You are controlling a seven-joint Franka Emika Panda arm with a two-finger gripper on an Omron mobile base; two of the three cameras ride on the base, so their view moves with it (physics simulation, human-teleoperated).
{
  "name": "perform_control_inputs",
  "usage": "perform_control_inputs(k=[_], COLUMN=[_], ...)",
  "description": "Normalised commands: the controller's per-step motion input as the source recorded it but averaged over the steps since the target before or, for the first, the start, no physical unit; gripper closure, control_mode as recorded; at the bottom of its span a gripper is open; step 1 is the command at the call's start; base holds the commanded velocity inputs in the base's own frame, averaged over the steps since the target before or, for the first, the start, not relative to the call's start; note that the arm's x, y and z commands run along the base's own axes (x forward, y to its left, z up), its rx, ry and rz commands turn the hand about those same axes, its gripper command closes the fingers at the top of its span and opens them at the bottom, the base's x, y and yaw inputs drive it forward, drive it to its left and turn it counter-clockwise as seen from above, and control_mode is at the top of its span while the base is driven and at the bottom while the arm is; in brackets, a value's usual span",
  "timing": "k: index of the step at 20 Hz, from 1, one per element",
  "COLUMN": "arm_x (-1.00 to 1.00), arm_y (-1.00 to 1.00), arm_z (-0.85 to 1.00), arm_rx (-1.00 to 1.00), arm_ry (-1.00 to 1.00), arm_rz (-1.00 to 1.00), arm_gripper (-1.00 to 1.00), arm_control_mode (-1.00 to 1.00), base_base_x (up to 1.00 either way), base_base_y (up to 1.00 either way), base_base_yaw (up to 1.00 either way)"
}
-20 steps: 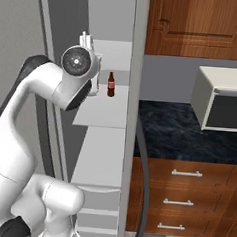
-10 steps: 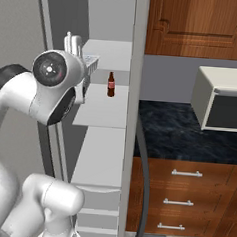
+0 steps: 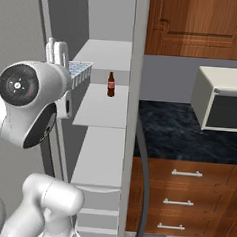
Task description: Open the freezer door, pick up the ice cube tray from the freezer, and place it on the dining counter.
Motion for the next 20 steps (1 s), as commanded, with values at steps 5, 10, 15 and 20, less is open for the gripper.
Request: perform_control_inputs(k=[5,10,15,20], arm_x=[-0.37,-0.34,-0.39,-0.37], arm_y=[0.04,0.08,0.05,0.12], arm_z=[0.00,0.00,0.00,0.00], arm_rx=[0.00,0.00,0.00,0.00], arm_ry=[0.04,0.04,0.00,0.00], arm_rz=[0.01,0.06,0.02,0.00], arm_gripper=[1.00,1.00,1.00,1.00], arm_control_mode=[-1.00,-1.00,-1.00,-1.00], base_base_x=[0.00,0.00,0.00,0.00], base_base_y=[0.00,0.00,0.00,0.00], base_base_yaw=[0.00,0.00,0.00,0.00])
